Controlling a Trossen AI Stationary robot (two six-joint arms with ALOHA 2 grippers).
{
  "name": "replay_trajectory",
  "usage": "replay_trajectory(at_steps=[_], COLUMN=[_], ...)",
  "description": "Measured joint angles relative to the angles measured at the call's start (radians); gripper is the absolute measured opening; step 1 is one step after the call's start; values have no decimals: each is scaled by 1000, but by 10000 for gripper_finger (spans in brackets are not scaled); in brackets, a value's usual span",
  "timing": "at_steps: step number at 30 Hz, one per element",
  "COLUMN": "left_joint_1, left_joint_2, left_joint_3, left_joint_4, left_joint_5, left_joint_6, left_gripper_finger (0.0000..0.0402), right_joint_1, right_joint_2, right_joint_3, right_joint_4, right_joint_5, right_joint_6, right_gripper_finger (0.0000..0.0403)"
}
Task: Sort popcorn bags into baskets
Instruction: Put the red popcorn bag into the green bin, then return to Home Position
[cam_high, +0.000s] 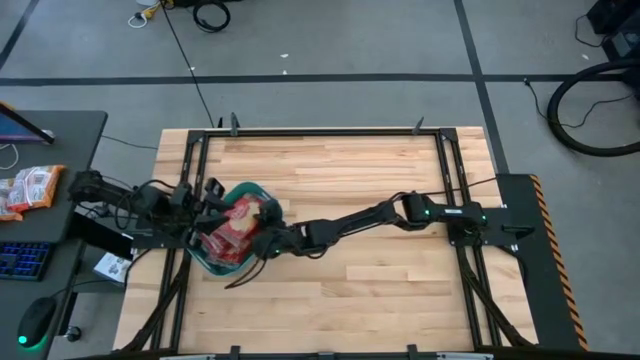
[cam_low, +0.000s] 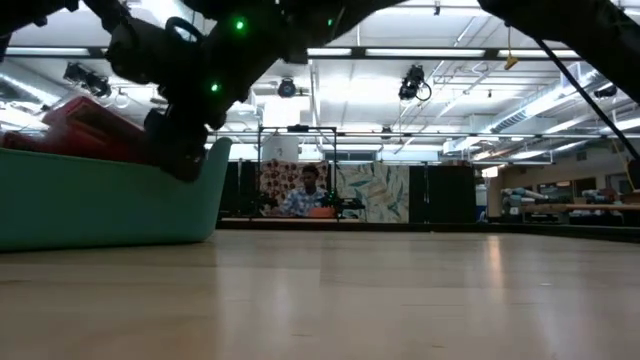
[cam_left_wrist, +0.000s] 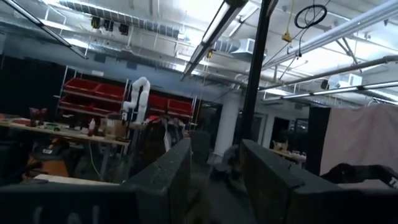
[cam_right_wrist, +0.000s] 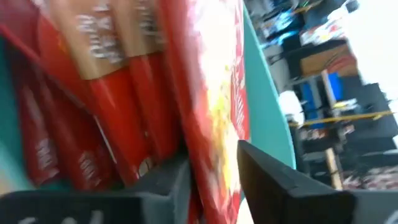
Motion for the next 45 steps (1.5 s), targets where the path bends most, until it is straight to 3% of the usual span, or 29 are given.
replay_trajectory(at_steps=[5,11,16,22,26,30,42,45], left_joint_1=[0,1,1,1,1,1,2,2], left_joint_2=[1,2,10,63,116,111,61,60], left_joint_3=[-26,-29,-29,-29,-29,-29,-28,-75], left_joint_4=[8,-39,-87,-102,-111,-97,-178,-97], left_joint_5=[-2,-31,-55,-67,-67,-68,-75,-72], left_joint_6=[-43,-46,-75,-73,-29,29,42,42], left_gripper_finger=[141,141,141,141,141,141,141,141], right_joint_1=[26,32,53,80,78,79,160,186], right_joint_2=[-60,-110,-131,-199,-272,-378,-833,-933], right_joint_3=[2,4,2,2,-33,-186,-829,-956], right_joint_4=[-143,-173,-343,-534,-563,-517,-114,-33], right_joint_5=[-3,7,-11,-166,-248,-251,-242,-238], right_joint_6=[56,92,177,328,396,446,619,664], right_gripper_finger=[163,163,162,162,162,161,157,157])
